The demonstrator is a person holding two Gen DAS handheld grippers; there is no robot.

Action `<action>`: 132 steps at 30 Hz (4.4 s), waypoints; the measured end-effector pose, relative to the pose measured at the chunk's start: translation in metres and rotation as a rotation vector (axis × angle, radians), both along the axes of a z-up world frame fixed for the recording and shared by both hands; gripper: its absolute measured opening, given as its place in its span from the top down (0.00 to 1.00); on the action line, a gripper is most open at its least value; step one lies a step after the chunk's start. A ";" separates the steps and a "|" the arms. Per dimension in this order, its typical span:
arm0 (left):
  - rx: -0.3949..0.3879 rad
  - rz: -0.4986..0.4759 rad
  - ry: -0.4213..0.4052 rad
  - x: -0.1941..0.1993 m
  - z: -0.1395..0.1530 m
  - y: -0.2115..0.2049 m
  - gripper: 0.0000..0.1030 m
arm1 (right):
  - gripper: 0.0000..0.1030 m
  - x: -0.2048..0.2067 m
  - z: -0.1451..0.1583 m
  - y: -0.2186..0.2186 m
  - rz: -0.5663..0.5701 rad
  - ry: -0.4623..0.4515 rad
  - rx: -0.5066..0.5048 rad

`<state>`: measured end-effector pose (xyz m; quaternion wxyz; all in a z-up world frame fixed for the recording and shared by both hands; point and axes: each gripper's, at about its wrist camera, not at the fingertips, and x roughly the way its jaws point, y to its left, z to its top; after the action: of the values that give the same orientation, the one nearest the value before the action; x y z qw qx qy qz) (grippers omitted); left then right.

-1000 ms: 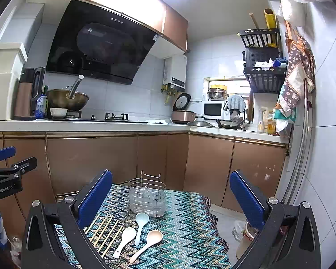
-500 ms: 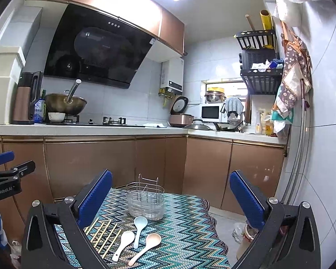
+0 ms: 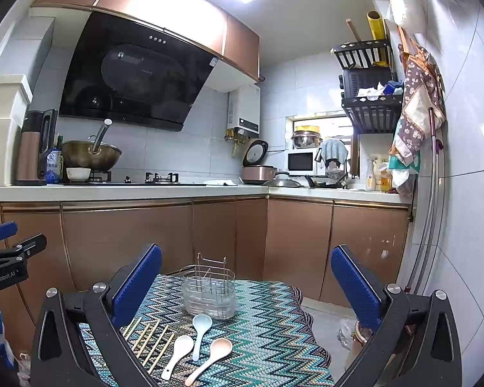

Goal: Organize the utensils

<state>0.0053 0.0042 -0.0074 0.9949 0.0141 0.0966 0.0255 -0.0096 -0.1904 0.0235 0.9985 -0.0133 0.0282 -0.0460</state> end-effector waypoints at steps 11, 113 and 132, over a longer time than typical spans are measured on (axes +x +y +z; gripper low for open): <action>0.016 -0.003 0.026 0.008 -0.006 -0.002 0.25 | 0.00 0.008 -0.008 -0.004 0.016 0.026 0.025; -0.239 -0.102 1.139 0.346 -0.244 0.041 0.95 | 0.93 0.299 -0.264 -0.046 0.535 0.935 0.277; -0.201 -0.152 0.902 0.278 -0.162 0.046 0.95 | 0.94 0.237 -0.202 -0.054 0.459 0.791 0.205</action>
<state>0.2837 0.0503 -0.1691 0.8490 -0.0657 0.5201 -0.0658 0.2271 -0.2443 -0.1790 0.8916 0.0628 0.4074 0.1874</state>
